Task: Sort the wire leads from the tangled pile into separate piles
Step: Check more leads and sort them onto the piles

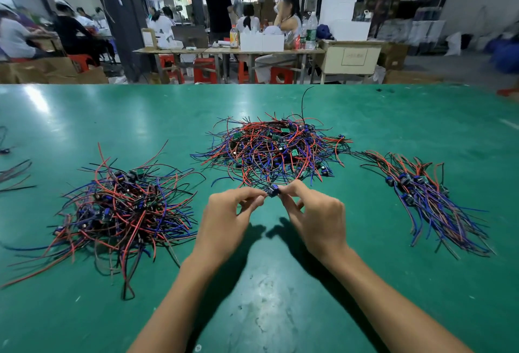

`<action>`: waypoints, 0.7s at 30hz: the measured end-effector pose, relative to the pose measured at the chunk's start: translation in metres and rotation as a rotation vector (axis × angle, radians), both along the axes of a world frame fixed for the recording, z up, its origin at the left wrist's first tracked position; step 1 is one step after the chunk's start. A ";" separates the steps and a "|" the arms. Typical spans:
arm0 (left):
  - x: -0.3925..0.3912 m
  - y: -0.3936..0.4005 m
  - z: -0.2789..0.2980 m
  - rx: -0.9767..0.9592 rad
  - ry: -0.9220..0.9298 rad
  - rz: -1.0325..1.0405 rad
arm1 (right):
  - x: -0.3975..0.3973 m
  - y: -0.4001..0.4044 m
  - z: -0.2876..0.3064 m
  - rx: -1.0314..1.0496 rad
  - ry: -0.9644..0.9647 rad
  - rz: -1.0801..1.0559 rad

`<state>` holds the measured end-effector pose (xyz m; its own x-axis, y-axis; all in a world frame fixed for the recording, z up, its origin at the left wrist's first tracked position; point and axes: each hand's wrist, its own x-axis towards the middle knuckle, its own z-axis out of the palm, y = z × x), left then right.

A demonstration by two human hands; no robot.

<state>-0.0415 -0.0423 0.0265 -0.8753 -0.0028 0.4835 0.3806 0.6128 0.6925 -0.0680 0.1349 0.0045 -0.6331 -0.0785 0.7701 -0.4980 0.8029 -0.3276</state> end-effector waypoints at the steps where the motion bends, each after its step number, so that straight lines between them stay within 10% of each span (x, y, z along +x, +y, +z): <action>1: 0.001 0.004 0.001 0.077 -0.013 -0.023 | 0.003 0.003 0.000 -0.048 0.010 0.030; 15: 0.002 -0.006 0.019 0.662 0.061 0.005 | 0.005 0.000 0.009 -0.390 -0.165 0.278; 21: 0.003 -0.063 0.041 1.495 0.174 -0.034 | -0.020 0.014 -0.014 -0.179 -0.484 0.064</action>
